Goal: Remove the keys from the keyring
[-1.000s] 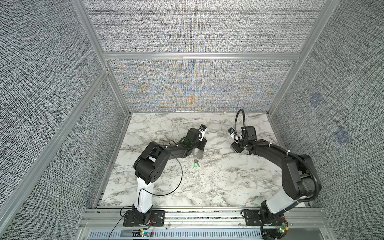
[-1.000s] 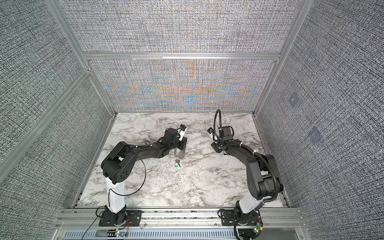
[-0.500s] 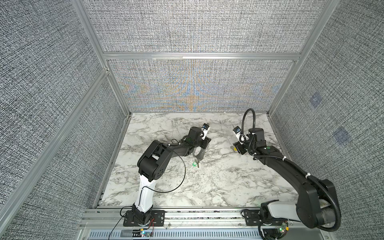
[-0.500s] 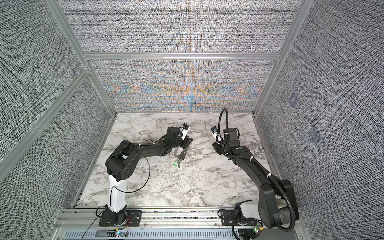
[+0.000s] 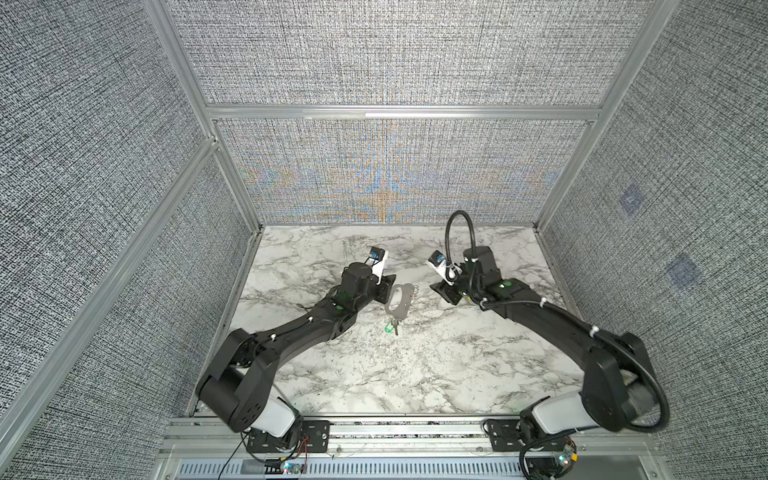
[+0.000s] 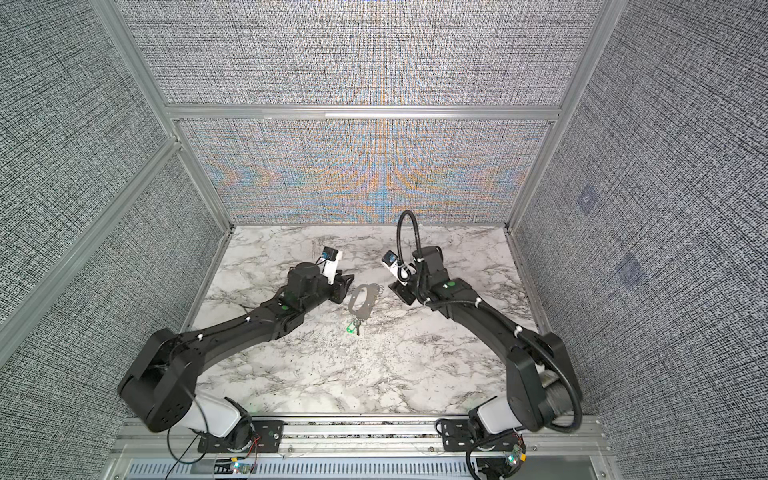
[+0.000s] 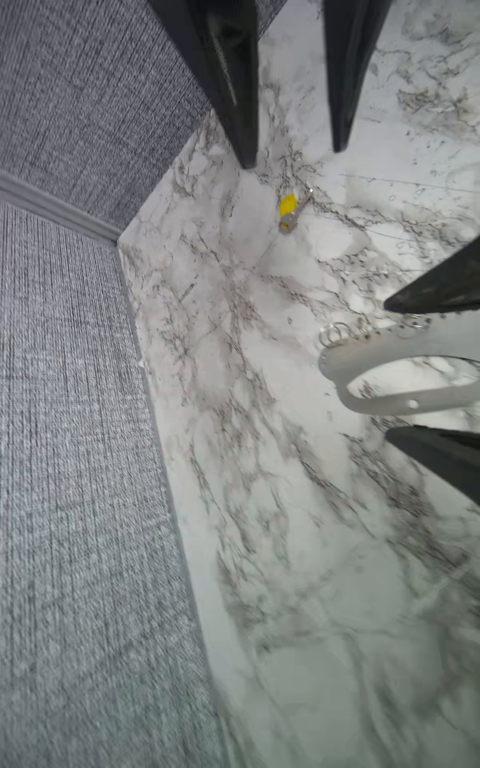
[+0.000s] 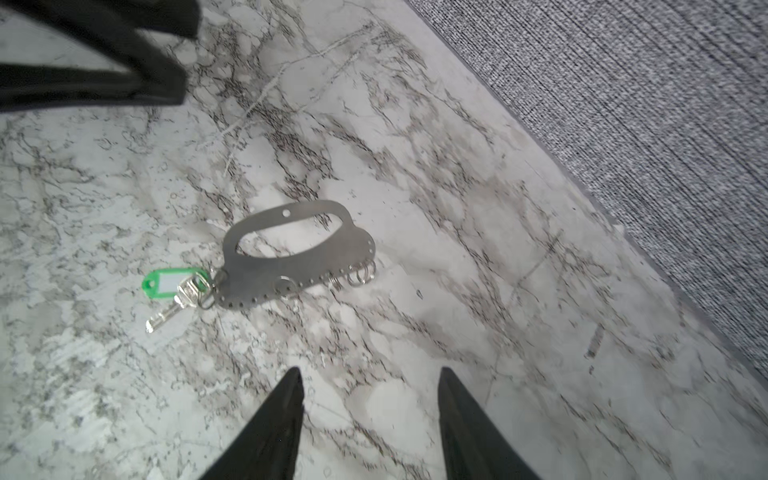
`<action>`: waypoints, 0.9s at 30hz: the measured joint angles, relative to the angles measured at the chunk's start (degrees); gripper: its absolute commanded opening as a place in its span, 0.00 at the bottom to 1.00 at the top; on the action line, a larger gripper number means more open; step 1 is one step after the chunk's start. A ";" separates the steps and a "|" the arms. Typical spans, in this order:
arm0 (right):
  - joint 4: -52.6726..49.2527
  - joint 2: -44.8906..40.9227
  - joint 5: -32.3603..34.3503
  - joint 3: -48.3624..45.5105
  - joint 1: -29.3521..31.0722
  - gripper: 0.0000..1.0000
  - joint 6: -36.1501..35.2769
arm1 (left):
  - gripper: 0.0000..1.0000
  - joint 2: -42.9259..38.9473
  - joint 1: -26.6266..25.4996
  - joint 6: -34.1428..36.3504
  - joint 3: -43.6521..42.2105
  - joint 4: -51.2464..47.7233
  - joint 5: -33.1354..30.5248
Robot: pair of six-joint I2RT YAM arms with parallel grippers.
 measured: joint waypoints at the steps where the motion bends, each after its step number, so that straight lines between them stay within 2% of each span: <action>1: -1.07 3.48 0.20 3.10 0.74 0.57 0.76 | 0.46 -2.32 0.13 -0.98 -2.19 -0.55 -1.18; 4: -4.37 13.14 2.99 11.96 2.60 0.63 2.75 | 0.46 -9.01 0.35 -3.82 -7.43 -2.80 -4.24; 6: -7.34 18.80 4.98 17.73 3.39 0.75 4.00 | 0.47 -12.57 0.39 -5.46 -9.64 -3.89 -5.66; 15: -14.23 36.20 9.73 33.35 4.81 0.76 4.28 | 0.47 -20.35 0.44 -8.81 -14.84 -9.75 -5.35; 21: -16.81 40.26 10.82 35.85 5.44 0.79 3.08 | 0.47 -21.09 0.44 -8.48 -16.94 -9.94 -0.83; 27: -16.70 43.80 13.70 40.48 5.40 0.79 4.57 | 0.47 -14.29 0.33 -5.46 -14.62 -10.45 5.33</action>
